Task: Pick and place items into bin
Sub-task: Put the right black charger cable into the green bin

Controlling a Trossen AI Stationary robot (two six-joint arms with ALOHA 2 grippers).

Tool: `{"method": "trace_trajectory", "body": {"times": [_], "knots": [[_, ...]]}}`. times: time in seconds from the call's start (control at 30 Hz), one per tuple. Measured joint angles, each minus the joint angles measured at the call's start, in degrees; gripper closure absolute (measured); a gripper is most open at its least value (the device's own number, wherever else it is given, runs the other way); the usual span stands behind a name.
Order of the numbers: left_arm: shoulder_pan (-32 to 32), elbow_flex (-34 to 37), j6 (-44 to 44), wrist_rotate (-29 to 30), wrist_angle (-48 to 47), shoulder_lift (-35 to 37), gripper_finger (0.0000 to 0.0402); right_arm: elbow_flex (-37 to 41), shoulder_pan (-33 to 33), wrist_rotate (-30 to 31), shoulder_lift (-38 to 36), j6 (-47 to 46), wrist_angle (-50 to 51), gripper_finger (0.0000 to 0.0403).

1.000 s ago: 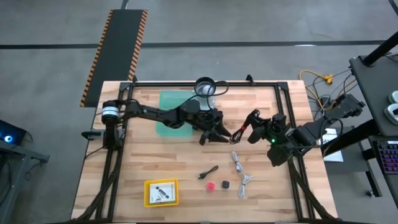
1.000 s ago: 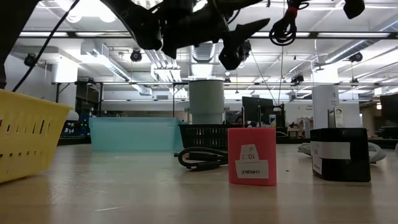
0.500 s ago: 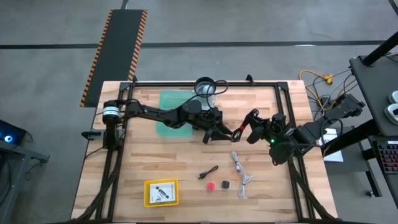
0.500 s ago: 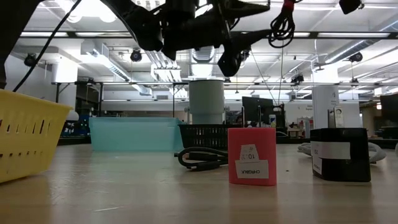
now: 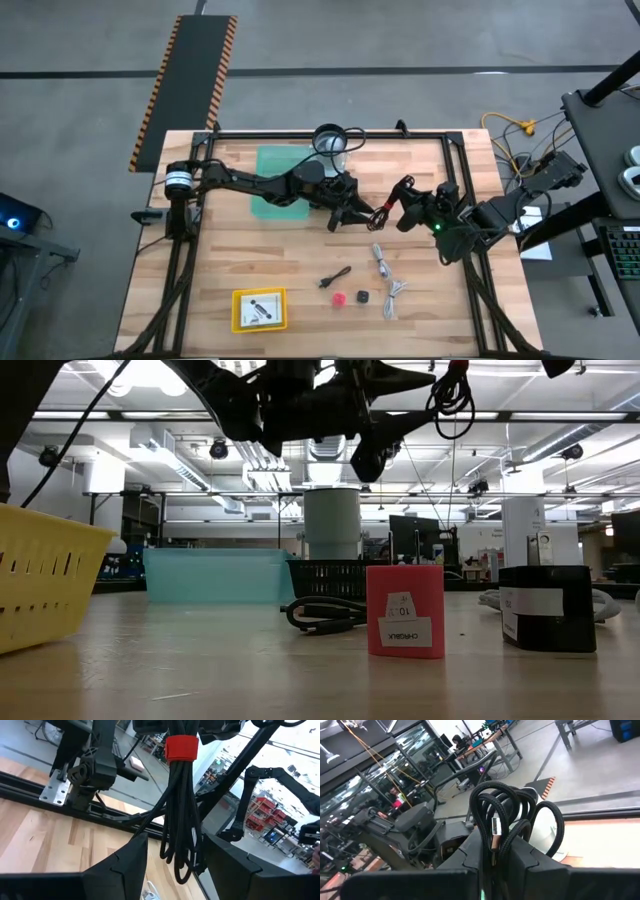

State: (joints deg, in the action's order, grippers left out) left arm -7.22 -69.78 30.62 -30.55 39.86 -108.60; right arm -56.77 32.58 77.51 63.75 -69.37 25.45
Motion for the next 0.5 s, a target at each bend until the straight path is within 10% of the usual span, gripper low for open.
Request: {"method": "trace_trajectory", "body": {"times": [0.5], "knots": [[-0.9, 0.0, 0.5, -1.2, 0.0, 0.0, 0.0226, 0.0, 0.0, -8.4, -0.2, 7.2, -5.7, 0.0370]]}}
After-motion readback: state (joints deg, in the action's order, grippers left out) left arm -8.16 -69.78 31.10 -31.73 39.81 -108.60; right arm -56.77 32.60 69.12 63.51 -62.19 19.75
